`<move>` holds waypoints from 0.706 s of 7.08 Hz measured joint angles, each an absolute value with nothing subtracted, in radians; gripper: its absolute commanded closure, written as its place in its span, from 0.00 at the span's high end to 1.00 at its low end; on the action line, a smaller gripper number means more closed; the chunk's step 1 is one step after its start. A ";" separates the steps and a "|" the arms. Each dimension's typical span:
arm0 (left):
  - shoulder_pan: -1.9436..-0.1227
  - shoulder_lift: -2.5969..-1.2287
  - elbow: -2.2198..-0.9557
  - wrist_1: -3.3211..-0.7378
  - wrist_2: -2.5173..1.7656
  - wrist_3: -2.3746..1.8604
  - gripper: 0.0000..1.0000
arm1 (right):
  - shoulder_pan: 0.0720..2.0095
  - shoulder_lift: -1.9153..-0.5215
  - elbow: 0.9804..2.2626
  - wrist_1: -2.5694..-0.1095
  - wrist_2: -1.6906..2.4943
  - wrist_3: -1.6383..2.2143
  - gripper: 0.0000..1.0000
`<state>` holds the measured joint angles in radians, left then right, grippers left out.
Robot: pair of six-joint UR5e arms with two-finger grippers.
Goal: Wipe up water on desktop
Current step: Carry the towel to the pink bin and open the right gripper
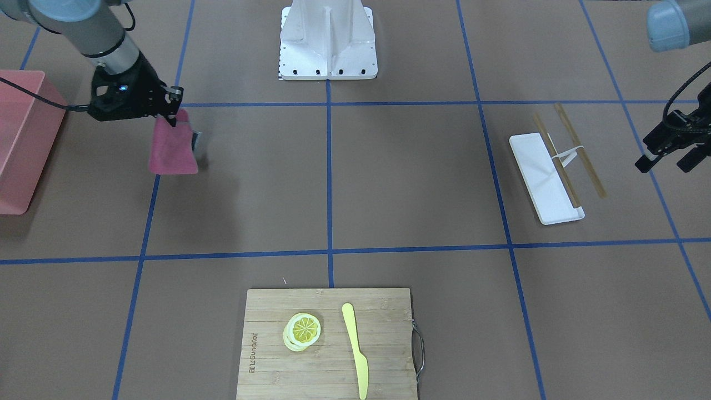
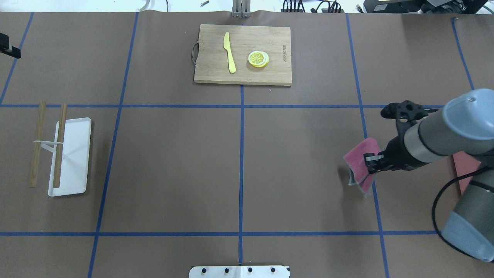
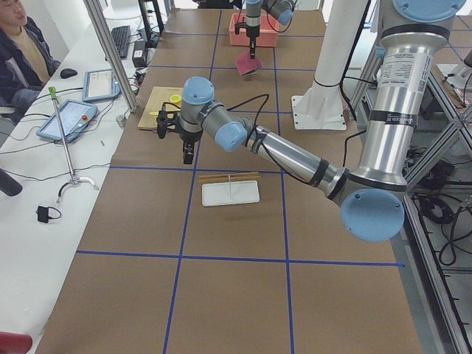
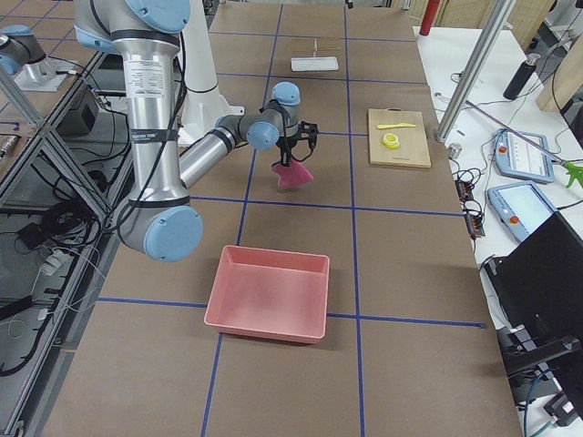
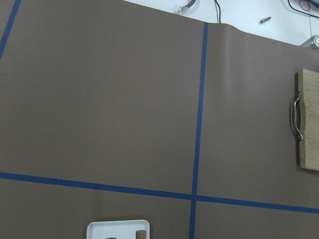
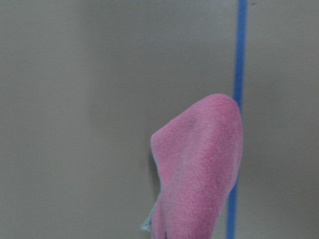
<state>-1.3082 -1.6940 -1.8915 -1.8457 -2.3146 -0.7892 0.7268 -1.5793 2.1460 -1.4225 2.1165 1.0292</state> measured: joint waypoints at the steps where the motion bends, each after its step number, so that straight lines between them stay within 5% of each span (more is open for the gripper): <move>1: -1.314 -1.679 -1.892 -1.847 -2.313 -0.769 0.98 | 0.839 -1.663 2.156 -1.421 2.177 0.890 0.00; 5: -1.318 -1.655 -1.899 -1.853 -2.310 -0.758 0.98 | 1.295 -2.008 2.151 -1.435 2.304 0.234 0.00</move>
